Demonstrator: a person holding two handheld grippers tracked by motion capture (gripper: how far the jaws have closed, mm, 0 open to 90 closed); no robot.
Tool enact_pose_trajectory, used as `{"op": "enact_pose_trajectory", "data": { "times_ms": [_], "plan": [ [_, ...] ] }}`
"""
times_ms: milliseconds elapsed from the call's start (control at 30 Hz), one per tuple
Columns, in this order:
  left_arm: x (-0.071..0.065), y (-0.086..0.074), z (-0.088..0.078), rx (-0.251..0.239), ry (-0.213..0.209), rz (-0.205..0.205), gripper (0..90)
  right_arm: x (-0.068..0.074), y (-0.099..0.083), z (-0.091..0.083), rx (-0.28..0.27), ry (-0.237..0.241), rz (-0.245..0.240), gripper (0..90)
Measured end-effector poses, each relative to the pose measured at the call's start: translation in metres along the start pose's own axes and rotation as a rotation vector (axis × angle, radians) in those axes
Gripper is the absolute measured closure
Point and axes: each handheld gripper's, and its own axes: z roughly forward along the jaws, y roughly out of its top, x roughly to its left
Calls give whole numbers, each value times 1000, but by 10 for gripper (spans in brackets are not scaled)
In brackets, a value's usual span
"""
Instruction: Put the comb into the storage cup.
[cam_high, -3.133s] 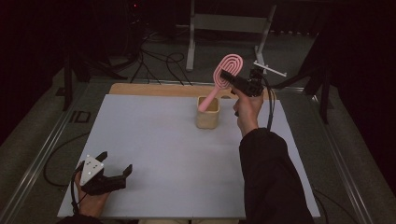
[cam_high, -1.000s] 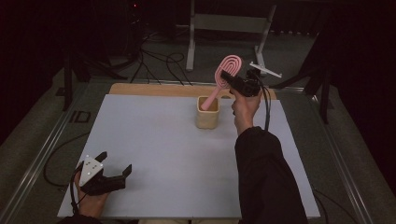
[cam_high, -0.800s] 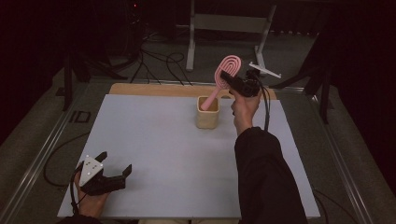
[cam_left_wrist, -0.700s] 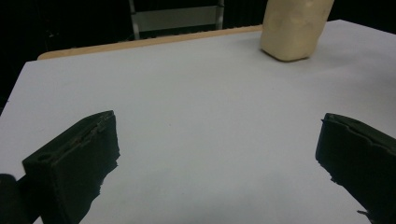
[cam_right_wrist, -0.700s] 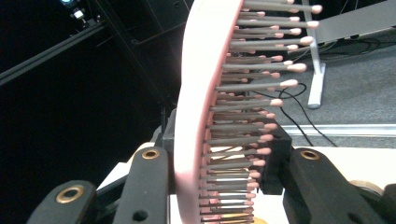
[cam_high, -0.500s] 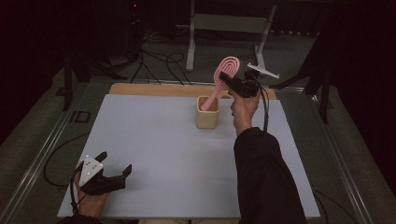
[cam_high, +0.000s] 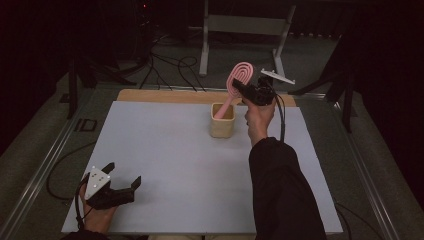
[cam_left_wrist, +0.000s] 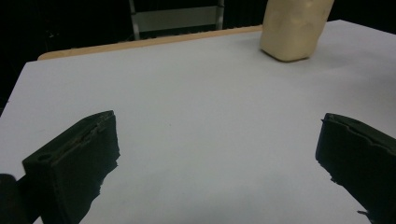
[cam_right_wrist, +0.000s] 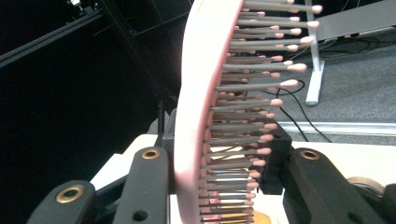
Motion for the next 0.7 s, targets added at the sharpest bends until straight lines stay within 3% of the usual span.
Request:
{"op": "enact_pose_trajectory", "data": {
  "times_ms": [700],
  "plan": [
    [0, 0, 0, 0, 1, -1, 2, 4, -6, 7, 19, 4, -17, 636]
  ]
}}
